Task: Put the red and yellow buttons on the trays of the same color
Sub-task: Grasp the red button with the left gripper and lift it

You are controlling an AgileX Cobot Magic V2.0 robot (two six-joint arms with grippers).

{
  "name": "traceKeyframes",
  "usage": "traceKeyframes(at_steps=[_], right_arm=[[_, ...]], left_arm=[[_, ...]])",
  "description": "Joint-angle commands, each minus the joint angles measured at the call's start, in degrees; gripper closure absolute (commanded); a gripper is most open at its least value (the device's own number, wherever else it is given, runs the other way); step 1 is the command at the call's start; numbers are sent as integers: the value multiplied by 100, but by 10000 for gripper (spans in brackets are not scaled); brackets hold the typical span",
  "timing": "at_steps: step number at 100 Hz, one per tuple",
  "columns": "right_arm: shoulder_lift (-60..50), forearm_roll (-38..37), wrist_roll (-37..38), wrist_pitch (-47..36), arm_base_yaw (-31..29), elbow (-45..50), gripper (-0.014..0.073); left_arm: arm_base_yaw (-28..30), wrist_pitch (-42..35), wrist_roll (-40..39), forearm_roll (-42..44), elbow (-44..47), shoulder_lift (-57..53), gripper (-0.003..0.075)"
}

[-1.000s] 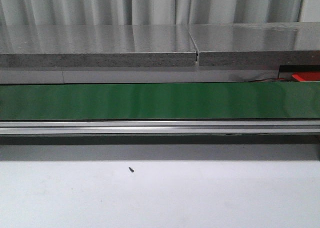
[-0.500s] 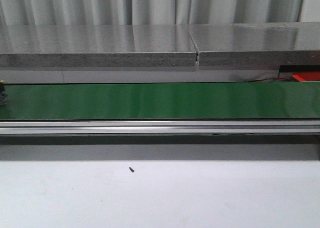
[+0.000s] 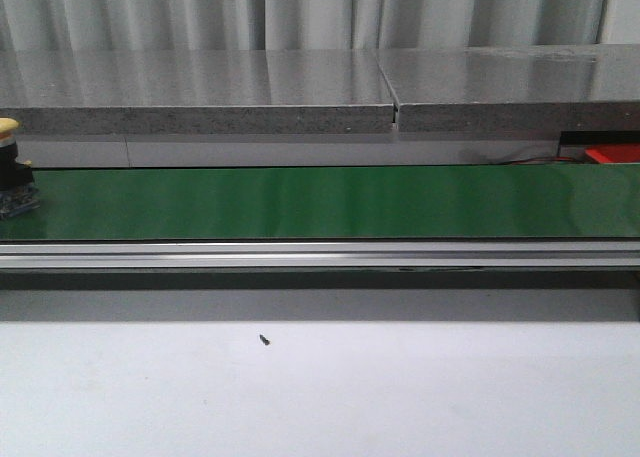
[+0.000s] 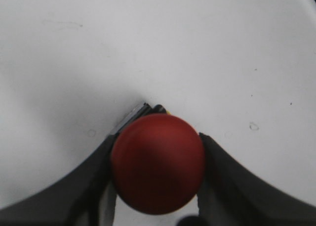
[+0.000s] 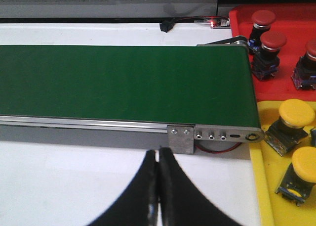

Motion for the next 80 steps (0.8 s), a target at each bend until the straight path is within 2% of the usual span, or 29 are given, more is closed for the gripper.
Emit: traceKeyframes(at_steps=[1, 22, 56, 80], right_arm=[[4, 30, -58, -434, -10, -137, 661], [4, 30, -58, -434, -10, -137, 661], [4, 30, -58, -434, -10, -137, 661], [4, 30, -58, -434, -10, -137, 661]], left_arm=[[-60, 74, 169, 229, -173, -678, 573], [-114, 279, 169, 234, 290, -1343, 573], [-606, -628, 179, 186, 2195, -2931, 573], [-931, -358, 179, 158, 2350, -3071, 573]])
